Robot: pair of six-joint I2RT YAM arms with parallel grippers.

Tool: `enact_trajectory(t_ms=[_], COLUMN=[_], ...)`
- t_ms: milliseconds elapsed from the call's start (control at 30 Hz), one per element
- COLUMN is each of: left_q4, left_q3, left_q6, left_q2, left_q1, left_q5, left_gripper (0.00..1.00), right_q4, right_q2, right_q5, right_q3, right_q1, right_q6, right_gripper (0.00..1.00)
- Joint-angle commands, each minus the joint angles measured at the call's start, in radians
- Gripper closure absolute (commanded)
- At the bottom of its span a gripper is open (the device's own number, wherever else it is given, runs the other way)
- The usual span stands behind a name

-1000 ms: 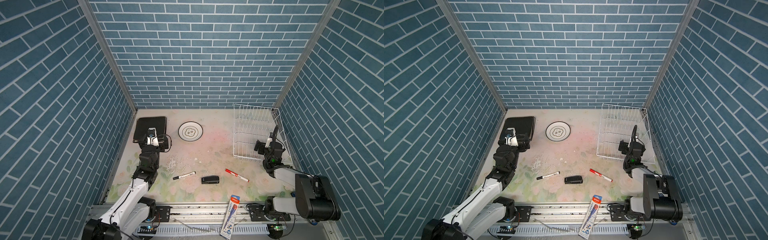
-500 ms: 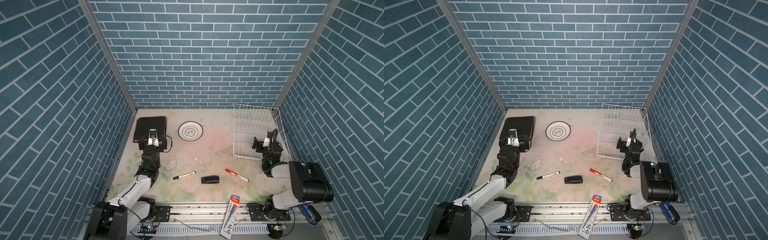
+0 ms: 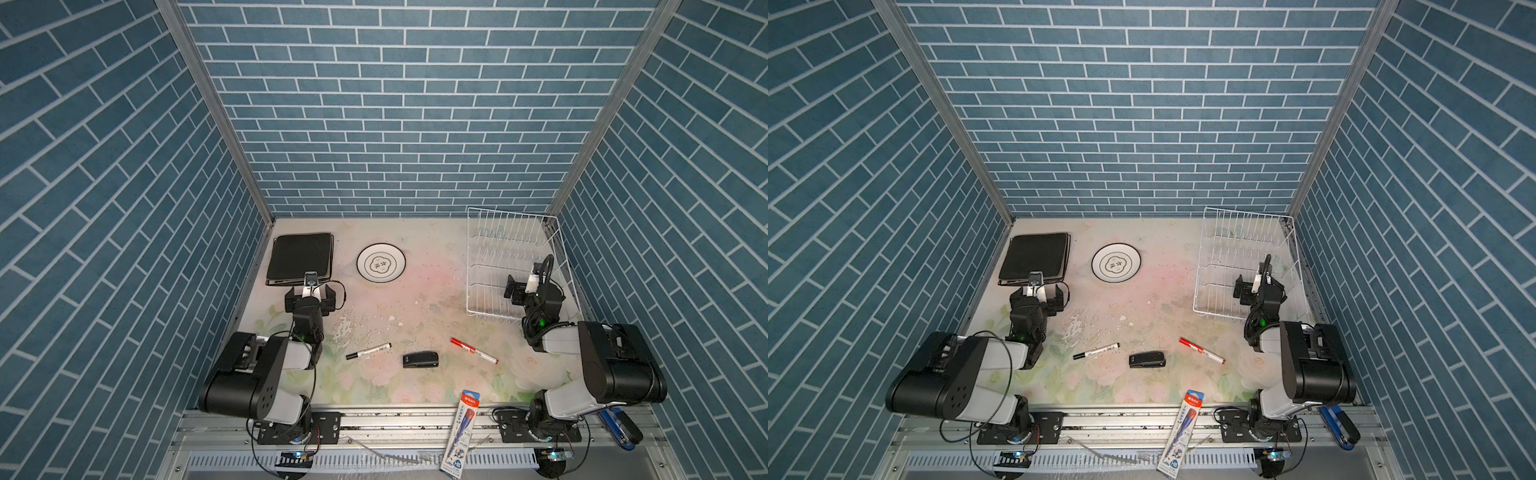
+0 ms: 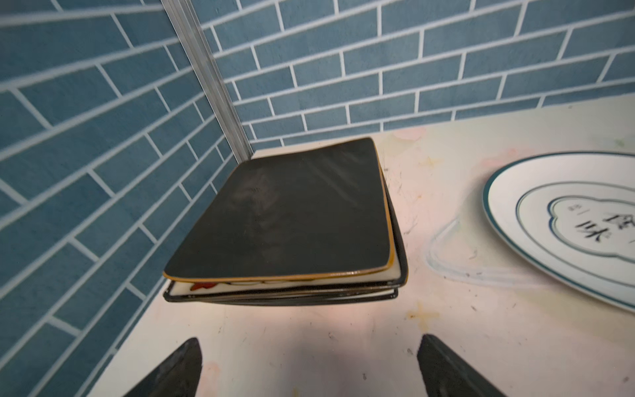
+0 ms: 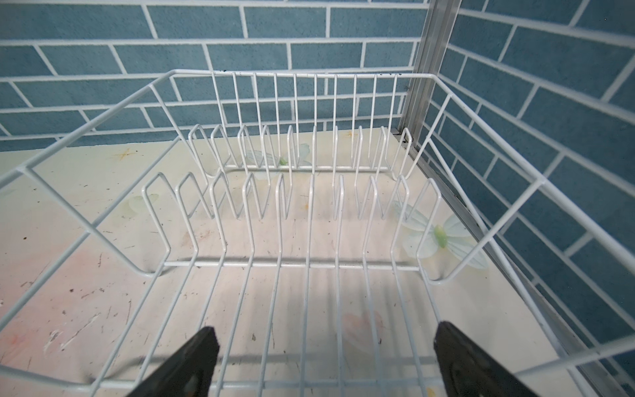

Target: Unload the plates from the dish rack

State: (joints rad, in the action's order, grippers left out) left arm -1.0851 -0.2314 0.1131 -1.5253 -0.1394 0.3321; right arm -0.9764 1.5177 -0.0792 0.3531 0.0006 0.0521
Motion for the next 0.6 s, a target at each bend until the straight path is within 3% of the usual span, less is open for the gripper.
enact_trajectory(t_ms=[0,67,133,567], left_q4=[-0.027,0.079,0.179,0.161], left_q3=[-0.024,-0.095,-0.128,-0.126], left_q6=[-0.022,-0.054,-0.077,-0.095], left_q2=[0.005,-0.016,0.008,-0.001], left_q1=[0.011,0.028,0.048,0.072], left_q5=[-0.008,0.041,0.01,-0.019], left_gripper=[0.0,0.0,0.0,0.0], right_q4=[0.058,0.058,0.059,0.064], right_q2=[0.022,0.022,0.021,0.022], right_q5=[-0.011,-0.01,-0.011,-0.012], right_q3=[0.012,0.012,0.012,0.016], right_q1=[-0.002,-0.003,-0.002,-0.005], right_q6=[-0.026,-0.026,-0.026,-0.023], right_gripper=[0.01,0.01,0.01,0.01])
